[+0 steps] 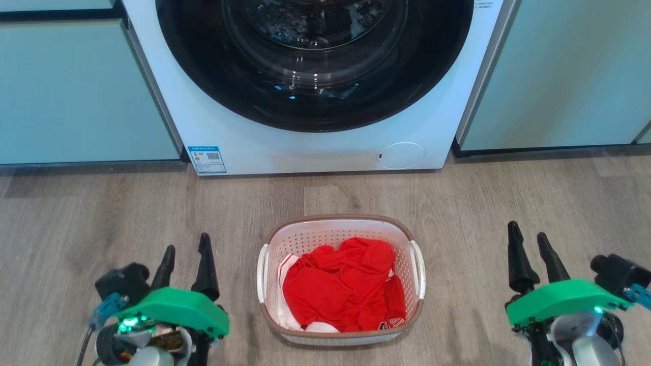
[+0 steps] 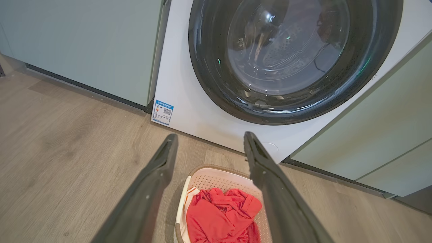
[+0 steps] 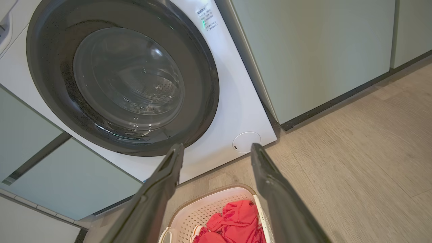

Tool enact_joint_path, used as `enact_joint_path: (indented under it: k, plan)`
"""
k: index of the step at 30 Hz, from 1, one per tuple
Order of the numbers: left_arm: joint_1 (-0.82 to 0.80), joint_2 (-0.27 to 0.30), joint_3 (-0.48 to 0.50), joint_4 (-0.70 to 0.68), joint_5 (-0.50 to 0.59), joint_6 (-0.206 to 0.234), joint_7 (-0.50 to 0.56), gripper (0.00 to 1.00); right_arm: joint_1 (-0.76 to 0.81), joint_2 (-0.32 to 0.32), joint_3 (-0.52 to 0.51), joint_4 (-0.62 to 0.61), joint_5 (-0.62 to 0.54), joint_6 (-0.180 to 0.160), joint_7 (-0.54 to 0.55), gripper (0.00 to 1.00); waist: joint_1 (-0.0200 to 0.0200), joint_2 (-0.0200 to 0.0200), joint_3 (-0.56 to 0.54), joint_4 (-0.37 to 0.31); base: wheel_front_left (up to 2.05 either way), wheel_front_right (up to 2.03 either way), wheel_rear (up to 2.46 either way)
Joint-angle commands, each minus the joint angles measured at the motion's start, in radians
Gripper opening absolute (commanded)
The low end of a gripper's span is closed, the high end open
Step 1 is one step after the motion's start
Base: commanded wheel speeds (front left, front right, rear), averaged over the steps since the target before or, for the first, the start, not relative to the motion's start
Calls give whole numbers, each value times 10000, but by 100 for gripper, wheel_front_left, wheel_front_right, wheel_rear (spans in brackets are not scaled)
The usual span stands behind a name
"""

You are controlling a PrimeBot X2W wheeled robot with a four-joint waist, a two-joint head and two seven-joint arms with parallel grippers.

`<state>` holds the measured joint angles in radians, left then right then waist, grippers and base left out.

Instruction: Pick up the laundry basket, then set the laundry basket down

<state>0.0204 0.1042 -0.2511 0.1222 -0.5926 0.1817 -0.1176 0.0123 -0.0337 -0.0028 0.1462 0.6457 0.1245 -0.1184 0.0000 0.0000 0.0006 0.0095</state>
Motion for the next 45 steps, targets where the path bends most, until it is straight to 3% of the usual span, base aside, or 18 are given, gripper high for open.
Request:
enact_joint_path:
  k: [1, 24, 45]
  plan:
    - [-354, 193, 119, -429, 424, 134, -210, 100, -65, -112, 197, -456, -422, 42, -200, 100, 0, 0, -4, 6, 0, 0, 0]
    - [-103, 145, -363, -520, 2879, 437, -884, 100, 84, -141, 558, -815, -3114, 52, -875, 100, 0, 0, -124, 21, 0, 0, 0]
    - [284, -210, -62, -780, 4962, 258, -1441, 100, 278, -166, 913, -1120, -5362, 62, -1434, 100, 0, 0, -202, 20, 0, 0, 0]
